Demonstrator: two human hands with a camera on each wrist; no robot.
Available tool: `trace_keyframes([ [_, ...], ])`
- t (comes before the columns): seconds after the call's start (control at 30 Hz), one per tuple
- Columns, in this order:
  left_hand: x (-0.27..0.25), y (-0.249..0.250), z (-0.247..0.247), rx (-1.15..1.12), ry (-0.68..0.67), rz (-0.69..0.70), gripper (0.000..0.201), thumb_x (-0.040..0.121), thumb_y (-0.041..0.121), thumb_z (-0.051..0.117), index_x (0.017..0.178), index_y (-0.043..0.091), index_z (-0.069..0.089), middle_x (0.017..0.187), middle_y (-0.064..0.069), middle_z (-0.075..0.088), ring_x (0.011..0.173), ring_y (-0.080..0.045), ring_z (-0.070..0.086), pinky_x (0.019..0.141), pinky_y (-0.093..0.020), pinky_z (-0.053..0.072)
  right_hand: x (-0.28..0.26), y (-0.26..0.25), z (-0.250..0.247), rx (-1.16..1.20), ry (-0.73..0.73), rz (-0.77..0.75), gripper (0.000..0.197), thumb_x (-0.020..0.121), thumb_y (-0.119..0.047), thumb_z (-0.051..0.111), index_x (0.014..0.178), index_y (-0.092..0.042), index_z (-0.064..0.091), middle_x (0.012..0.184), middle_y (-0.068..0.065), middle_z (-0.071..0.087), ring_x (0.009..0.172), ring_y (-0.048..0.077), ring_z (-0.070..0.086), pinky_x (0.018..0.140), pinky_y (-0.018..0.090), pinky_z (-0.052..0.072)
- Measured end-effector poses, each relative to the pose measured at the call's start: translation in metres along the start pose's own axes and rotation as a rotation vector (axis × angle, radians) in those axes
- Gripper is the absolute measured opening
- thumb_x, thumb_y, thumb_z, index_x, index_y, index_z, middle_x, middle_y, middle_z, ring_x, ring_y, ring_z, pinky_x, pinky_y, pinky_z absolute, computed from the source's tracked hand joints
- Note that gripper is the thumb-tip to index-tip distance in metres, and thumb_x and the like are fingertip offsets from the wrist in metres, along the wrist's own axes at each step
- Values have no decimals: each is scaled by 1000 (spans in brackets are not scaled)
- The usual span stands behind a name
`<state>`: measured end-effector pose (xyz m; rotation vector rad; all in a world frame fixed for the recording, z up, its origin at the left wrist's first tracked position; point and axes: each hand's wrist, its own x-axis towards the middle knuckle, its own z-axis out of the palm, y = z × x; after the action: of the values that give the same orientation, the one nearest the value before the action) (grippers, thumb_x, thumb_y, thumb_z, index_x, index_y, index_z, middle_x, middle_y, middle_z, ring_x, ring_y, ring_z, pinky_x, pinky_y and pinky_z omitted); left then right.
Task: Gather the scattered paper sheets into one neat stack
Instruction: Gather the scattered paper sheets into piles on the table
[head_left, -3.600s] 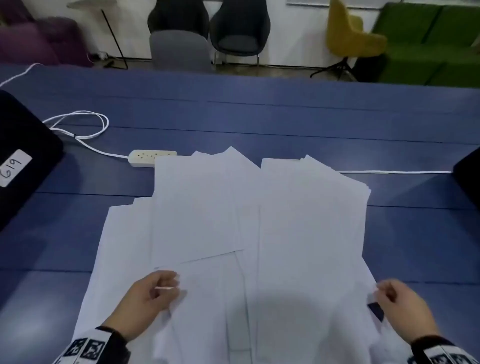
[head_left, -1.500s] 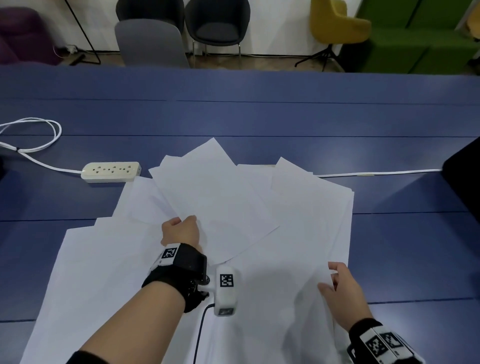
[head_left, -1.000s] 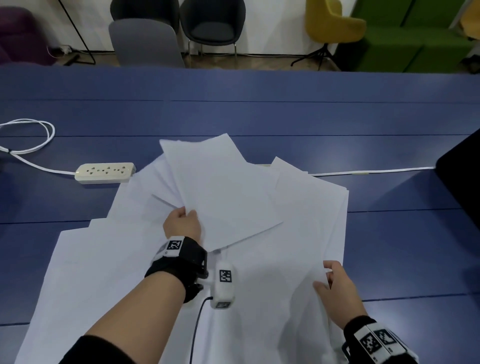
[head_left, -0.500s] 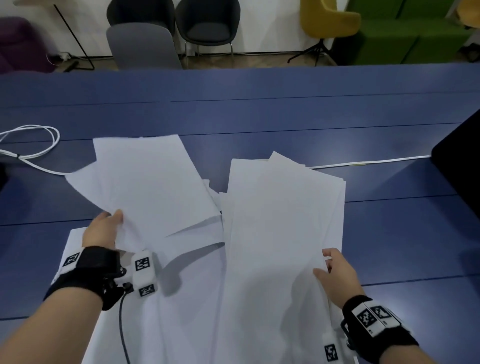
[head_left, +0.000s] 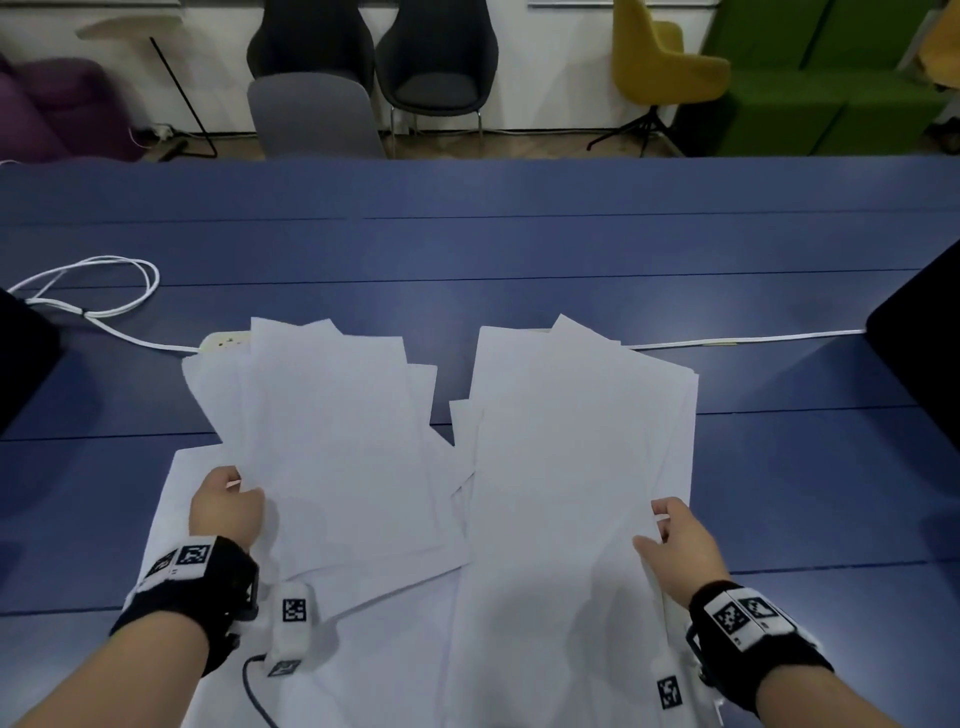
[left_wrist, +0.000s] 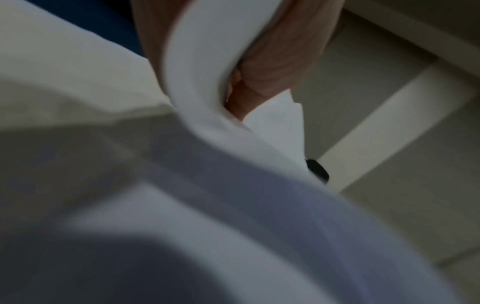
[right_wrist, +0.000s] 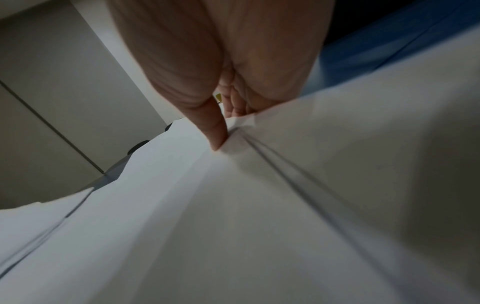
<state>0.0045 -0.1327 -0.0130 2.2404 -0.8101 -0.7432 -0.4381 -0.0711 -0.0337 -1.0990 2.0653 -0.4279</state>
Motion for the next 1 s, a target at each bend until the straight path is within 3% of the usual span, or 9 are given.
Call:
trace_keyframes([
  [0.13, 0, 3, -15, -105, -87, 30, 25, 88, 5, 54, 113, 5, 58, 111, -14, 64, 91, -27, 54, 83, -33, 42, 1, -1, 1, -10, 2, 0, 40, 85, -12, 60, 123, -12, 48, 97, 8, 53, 83, 24, 53, 71, 27, 39],
  [0.27, -29, 18, -2, -145, -203, 130, 19, 90, 0, 54, 108, 3, 56, 89, -8, 57, 89, -21, 52, 66, -20, 40, 1, 0, 2, -5, -8, 3, 40, 86, -13, 60, 124, -11, 48, 104, 9, 56, 91, 25, 54, 77, 28, 40],
  [0.4, -55, 24, 37, -138, -344, 186, 22, 87, -6, 56, 108, 1, 57, 100, -13, 63, 94, -22, 58, 86, -29, 41, 4, -2, 1, -17, -21, -7, 40, 88, -18, 59, 126, -8, 49, 113, 9, 55, 97, 20, 48, 83, 27, 36],
  [0.53, -74, 29, 81, -10, -380, 190, 31, 83, 0, 62, 113, 3, 56, 99, -9, 60, 91, -23, 56, 95, -32, 44, 17, 4, -9, -26, 189, 50, 8, 81, -13, 58, 78, -12, 51, 100, 16, 53, 86, 27, 47, 79, 36, 44],
  [0.63, -93, 39, 107, 86, -415, 193, 32, 83, 11, 64, 113, 5, 53, 110, -14, 61, 97, -26, 57, 95, -31, 45, 22, 2, -13, 24, 226, 187, 34, 83, -14, 56, 110, 6, 55, 121, 27, 51, 106, 38, 51, 84, 38, 43],
  [0.73, -111, 49, 129, 136, -445, 181, 63, 84, 20, 62, 140, 2, 39, 137, -17, 46, 126, -32, 48, 106, -35, 39, 23, -10, -11, 66, 172, 151, 21, 85, -11, 51, 100, 0, 58, 117, 25, 54, 90, 34, 53, 79, 31, 42],
  [0.83, -120, 58, 146, 140, -480, 181, 62, 78, 24, 62, 132, -1, 45, 136, -23, 48, 122, -40, 51, 103, -45, 44, 29, -14, -2, 50, 94, 72, 38, 80, -22, 48, 111, -6, 60, 120, 23, 53, 97, 38, 58, 91, 42, 50],
  [0.93, -121, 66, 151, 114, -480, 131, 65, 70, 29, 61, 124, -3, 47, 126, -25, 53, 114, -43, 54, 95, -49, 48, 31, -20, -4, 116, 65, 43, 29, 84, -17, 50, 107, -2, 60, 116, 20, 57, 82, 28, 61, 74, 33, 53],
  [1.0, -118, 69, 151, 92, -433, 121, 64, 61, 34, 56, 114, -2, 52, 118, -24, 59, 107, -43, 57, 93, -50, 48, 36, -22, -7, 148, 109, 72, 18, 86, -12, 51, 97, 1, 55, 110, 17, 55, 71, 23, 52, 62, 28, 42],
])
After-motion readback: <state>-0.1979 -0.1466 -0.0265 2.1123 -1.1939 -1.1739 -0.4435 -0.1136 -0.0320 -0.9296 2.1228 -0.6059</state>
